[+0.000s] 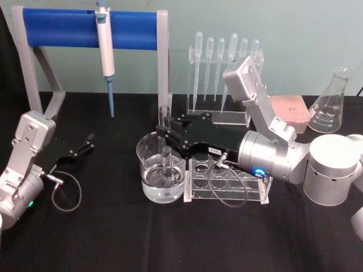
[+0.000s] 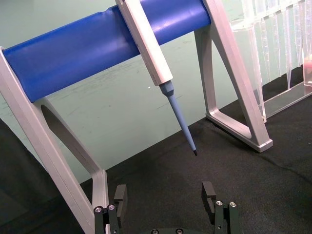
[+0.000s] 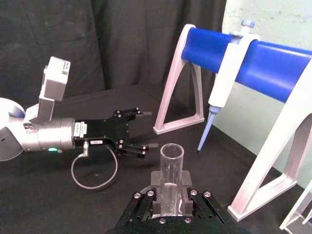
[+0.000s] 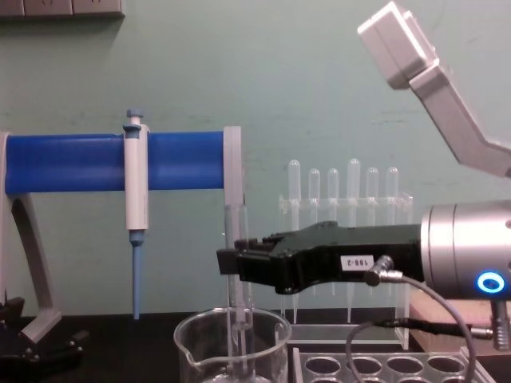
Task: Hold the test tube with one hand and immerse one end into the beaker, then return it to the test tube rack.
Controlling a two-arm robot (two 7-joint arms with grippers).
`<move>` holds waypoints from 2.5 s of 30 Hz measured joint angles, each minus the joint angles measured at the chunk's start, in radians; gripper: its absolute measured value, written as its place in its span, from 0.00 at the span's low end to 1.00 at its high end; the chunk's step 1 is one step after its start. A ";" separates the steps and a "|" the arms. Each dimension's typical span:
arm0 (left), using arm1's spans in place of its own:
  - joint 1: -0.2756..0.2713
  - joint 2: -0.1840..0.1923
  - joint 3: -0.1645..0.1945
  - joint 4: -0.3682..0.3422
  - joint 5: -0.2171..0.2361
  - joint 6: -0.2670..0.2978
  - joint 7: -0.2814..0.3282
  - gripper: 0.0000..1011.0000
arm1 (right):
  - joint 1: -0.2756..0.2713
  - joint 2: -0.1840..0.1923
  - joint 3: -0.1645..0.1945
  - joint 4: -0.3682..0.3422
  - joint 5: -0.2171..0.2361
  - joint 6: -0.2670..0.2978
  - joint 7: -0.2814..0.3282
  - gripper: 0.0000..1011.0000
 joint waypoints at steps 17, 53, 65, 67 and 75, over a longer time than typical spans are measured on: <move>0.000 0.000 0.000 0.000 0.000 0.000 0.000 0.99 | -0.024 -0.025 0.021 0.029 -0.016 0.016 0.030 0.24; 0.000 0.000 0.000 0.000 0.000 0.000 0.000 0.99 | -0.023 -0.026 0.021 0.030 -0.018 0.019 0.039 0.24; 0.000 0.000 0.000 0.000 0.000 0.000 0.000 0.99 | -0.023 -0.026 0.021 0.030 -0.017 0.019 0.038 0.24; 0.000 0.000 0.000 0.000 0.000 0.000 0.000 0.99 | -0.023 -0.026 0.021 0.030 -0.017 0.019 0.038 0.24; 0.000 0.000 0.000 0.000 0.000 0.000 0.000 0.99 | -0.023 -0.026 0.021 0.030 -0.017 0.019 0.037 0.24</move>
